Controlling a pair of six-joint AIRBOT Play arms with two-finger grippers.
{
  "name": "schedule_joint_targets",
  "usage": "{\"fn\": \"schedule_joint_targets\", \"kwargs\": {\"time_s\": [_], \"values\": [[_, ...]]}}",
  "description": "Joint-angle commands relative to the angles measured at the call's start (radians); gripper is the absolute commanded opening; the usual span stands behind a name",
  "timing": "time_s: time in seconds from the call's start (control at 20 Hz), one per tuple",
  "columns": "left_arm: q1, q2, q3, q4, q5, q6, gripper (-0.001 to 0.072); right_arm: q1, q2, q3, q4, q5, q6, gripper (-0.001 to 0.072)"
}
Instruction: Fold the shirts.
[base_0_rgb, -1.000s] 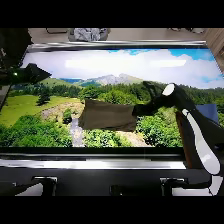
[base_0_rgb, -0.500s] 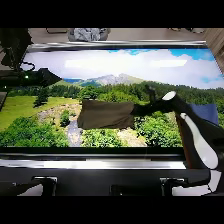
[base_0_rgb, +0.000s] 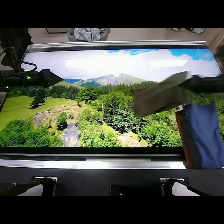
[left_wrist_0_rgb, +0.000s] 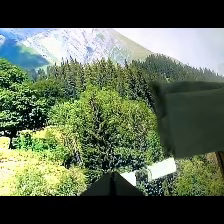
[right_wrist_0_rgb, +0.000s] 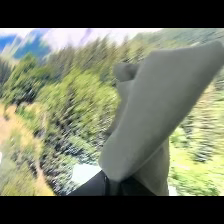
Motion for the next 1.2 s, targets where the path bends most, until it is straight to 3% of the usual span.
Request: {"fn": "schedule_joint_targets", "kwargs": {"time_s": [0.0,0.6,0.7,0.85,0.95,1.15], "values": [[0.000,-0.001,-0.001,0.000,0.000,0.019,0.0028,-0.193,0.054,0.110,-0.029,0.123,0.047,0.0043],[0.000,-0.001,0.000,0.000,0.000,0.033,0.0028,-0.531,0.054,0.286,-0.059,0.250,0.114,0.0044],[0.001,-0.001,0.000,0.000,-0.004,0.036,0.0028,-0.563,0.054,0.286,-0.158,0.329,0.087,0.0045],[0.001,0.000,0.000,0.001,-0.008,0.056,0.0028,-0.565,0.056,0.274,-0.433,0.486,0.015,0.0045],[0.000,0.000,0.000,0.000,-0.016,0.056,0.0027,-0.565,0.075,0.232,-0.563,0.486,0.019,0.0045],[0.000,0.000,0.000,0.000,-0.037,0.056,0.0028,-0.565,0.131,-0.023,-0.650,0.484,0.035,0.0045]]}}
